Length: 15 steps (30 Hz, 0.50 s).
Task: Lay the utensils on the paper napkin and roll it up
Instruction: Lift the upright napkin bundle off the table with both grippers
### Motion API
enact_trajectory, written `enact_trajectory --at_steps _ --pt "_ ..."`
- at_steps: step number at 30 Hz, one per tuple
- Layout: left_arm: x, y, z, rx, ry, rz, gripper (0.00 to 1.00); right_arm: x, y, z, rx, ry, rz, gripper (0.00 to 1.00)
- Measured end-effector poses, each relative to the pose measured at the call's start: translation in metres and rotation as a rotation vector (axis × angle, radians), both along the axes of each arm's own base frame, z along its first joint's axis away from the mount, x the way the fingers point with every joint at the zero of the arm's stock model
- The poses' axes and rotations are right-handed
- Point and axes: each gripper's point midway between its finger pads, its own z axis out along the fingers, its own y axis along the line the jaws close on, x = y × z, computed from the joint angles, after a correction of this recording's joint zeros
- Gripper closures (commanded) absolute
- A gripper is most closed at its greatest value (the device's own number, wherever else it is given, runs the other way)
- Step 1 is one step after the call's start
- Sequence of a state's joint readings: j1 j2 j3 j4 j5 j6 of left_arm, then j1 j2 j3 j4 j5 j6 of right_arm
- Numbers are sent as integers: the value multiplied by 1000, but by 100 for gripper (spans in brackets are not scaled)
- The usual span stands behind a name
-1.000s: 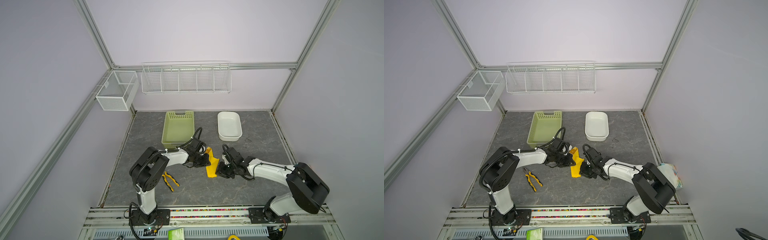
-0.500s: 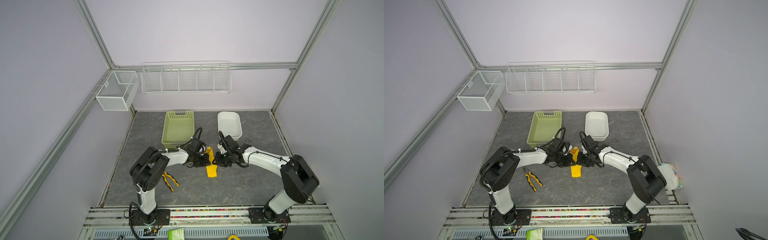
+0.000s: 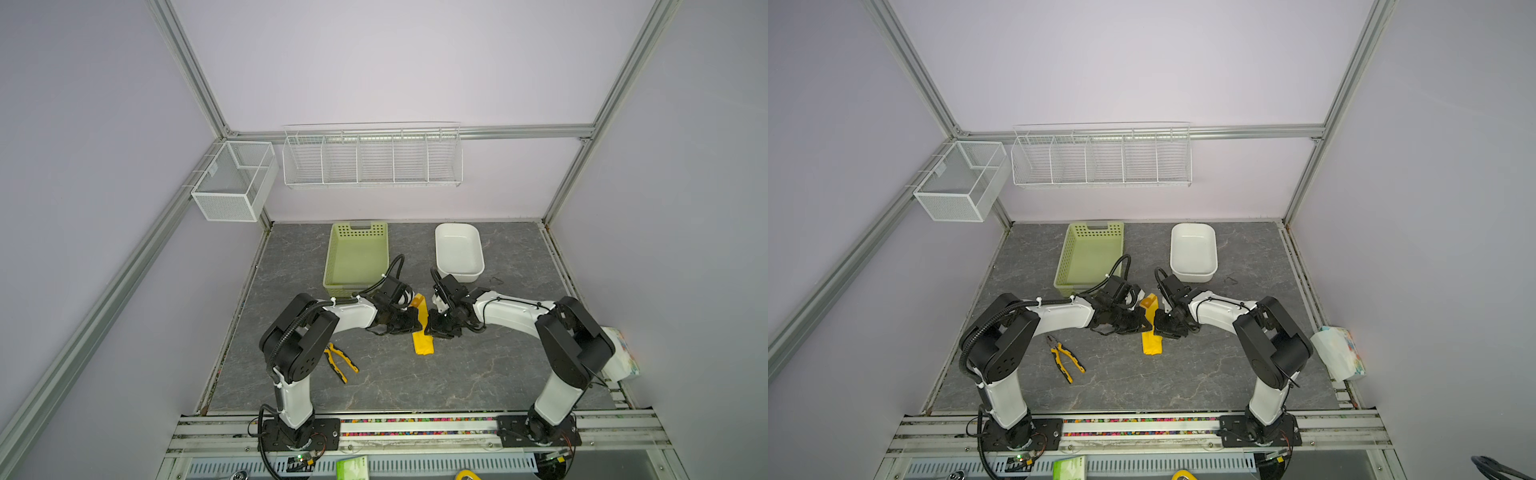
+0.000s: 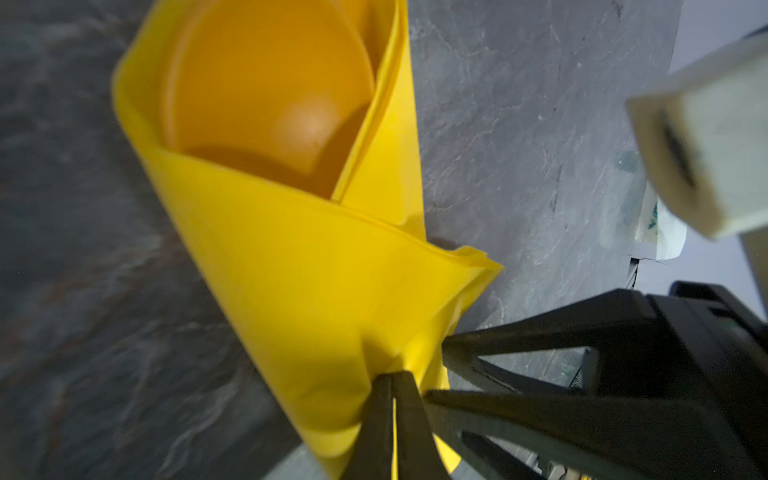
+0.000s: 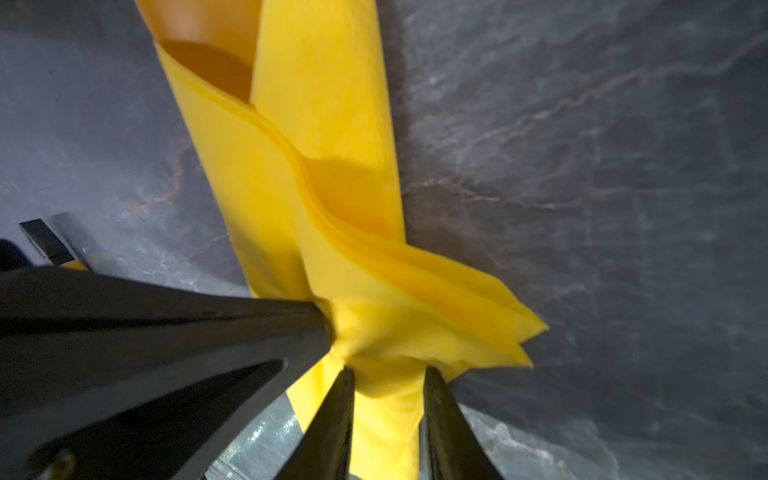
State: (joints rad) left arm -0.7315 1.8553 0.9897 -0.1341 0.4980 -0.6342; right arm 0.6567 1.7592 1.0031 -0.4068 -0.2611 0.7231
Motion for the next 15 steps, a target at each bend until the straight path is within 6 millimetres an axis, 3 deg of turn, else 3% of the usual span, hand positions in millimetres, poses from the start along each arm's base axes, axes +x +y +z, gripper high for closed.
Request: enact_trajectory --at_steps 11,15 --pt "1 0 1 -5 -5 1 92 0 4 -1 19 -1 15 92" --pt "1 5 8 -2 -32 23 88 1 5 0 23 -7 13 93"
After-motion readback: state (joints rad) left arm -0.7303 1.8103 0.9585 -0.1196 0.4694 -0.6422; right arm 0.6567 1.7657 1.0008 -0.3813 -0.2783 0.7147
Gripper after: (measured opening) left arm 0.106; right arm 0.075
